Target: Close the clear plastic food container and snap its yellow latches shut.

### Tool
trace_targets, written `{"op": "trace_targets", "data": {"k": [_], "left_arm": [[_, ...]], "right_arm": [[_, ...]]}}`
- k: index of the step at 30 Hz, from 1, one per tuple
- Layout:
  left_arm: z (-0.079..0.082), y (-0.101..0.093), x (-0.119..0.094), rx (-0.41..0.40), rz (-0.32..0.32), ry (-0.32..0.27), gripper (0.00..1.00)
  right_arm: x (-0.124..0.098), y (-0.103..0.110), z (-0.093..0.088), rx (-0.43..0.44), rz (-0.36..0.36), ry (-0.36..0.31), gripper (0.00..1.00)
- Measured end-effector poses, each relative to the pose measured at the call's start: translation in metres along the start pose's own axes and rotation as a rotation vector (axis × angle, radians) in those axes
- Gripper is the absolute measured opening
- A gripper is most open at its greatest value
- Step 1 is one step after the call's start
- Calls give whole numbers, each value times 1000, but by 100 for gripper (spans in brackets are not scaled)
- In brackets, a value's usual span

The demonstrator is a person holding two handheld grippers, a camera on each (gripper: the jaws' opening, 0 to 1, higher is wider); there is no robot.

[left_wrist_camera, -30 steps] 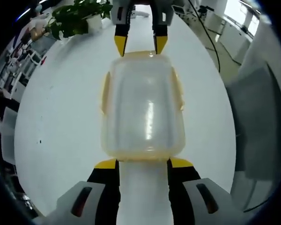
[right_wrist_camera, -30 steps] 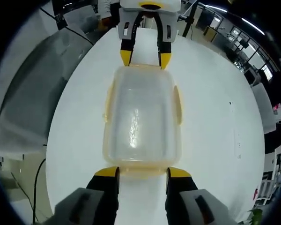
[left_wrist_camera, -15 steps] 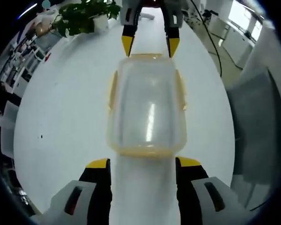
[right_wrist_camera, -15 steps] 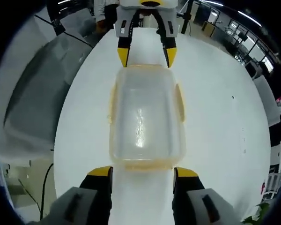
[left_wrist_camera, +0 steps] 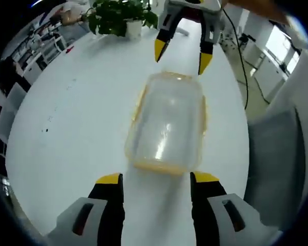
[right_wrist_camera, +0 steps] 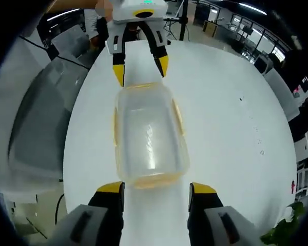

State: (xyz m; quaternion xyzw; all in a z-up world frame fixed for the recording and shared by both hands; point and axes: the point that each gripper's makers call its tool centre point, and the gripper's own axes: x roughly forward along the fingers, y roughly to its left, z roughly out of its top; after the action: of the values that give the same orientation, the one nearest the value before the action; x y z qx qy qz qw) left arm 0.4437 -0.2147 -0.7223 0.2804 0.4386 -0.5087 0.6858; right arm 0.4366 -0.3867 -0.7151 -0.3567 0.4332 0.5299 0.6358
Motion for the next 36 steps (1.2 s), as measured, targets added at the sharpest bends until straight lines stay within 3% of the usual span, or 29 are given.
{"op": "trace_targets", "data": {"k": [2,4,6,8,13,15,19,21,23,30,33,36], "left_arm": [[0,7,-3,-14,40,-6,45],[-1,7,-3,-47,40,-14,44],[1,5,-4,-125,32,-40,45],[3,4,-6,-136,29,-56,44],[5,1,-4,-294,7,-93,45],[8,3,-3,-324,13,-111,45],[6,0,2,-509,10,-129,46],[4,-4,5,-549,4,-132,45],[-1,-5,9,-578,25,-112,42],[6,-15,20,-611,5,-134,44],[12,-20,25,-628,-23,-140,43],[15,-19,27,-626,-2,-139,45]], "right_arm": [[1,5,5,62,29,-32,44],[1,11,8,90,50,-52,44],[0,9,8,105,28,-50,44],[0,6,8,127,3,-43,43],[-1,0,10,232,-38,-52,39],[0,0,11,320,-33,-64,39],[4,4,13,432,-31,-80,38],[8,3,14,455,-42,-87,40],[11,3,14,497,-55,-80,43],[23,10,14,532,-30,-60,44],[22,6,13,530,-47,-50,38],[21,1,8,545,-76,-24,35]]}}
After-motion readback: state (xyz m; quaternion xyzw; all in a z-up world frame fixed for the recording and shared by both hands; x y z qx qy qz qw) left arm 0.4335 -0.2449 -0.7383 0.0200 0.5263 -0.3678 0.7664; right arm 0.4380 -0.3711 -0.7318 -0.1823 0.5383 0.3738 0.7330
